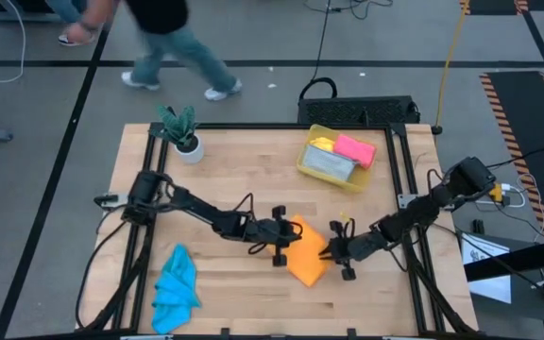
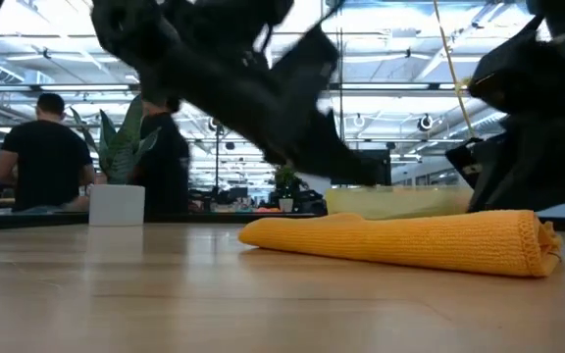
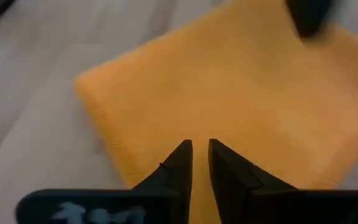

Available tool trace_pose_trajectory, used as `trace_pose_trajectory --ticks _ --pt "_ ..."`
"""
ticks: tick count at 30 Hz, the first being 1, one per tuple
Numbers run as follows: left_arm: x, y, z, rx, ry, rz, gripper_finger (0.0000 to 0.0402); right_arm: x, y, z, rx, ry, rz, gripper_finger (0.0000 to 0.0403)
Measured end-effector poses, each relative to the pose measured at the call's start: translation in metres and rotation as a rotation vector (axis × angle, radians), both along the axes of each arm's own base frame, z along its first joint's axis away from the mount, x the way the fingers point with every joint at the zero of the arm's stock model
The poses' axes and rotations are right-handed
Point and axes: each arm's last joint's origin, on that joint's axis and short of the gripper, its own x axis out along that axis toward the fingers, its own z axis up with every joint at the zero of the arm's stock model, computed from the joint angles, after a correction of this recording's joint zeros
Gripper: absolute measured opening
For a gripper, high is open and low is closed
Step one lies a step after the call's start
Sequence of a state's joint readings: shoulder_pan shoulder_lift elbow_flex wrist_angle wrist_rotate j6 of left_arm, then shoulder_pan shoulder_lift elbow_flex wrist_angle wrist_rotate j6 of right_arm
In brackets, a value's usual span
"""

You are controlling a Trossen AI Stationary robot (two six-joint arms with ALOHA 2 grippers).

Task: Fold microfiber towels
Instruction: Fold the orange kitchen towel

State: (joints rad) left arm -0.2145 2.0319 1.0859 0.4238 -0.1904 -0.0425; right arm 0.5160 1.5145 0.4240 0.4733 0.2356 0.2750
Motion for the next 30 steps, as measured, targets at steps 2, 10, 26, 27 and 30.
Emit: trace_pose_trajectory --ticks 2,10,26,27,30 --pt "0.004 0.009 -0.008 0.0 -0.002 0.037 0.0006 -0.001 0.005 0.003 -0.008 -0.031 0.05 0.0032" --pt "0.001 0.044 -0.026 -0.059 0.141 0.183 0.001 -0.004 0.005 -0.003 -0.042 0.024 0.053 0.0003" --pt "-0.003 0.072 -0.019 0.128 0.19 0.252 0.0004 0.006 0.018 -0.007 0.093 -0.068 0.226 0.0" --pt "-0.002 0.069 -0.011 0.124 0.157 0.247 0.0006 0.006 0.018 -0.005 0.094 -0.077 0.226 0.0" --pt "-0.002 0.053 0.005 0.116 0.096 0.201 0.0013 0.006 0.017 0.002 0.09 -0.114 0.205 0.0"
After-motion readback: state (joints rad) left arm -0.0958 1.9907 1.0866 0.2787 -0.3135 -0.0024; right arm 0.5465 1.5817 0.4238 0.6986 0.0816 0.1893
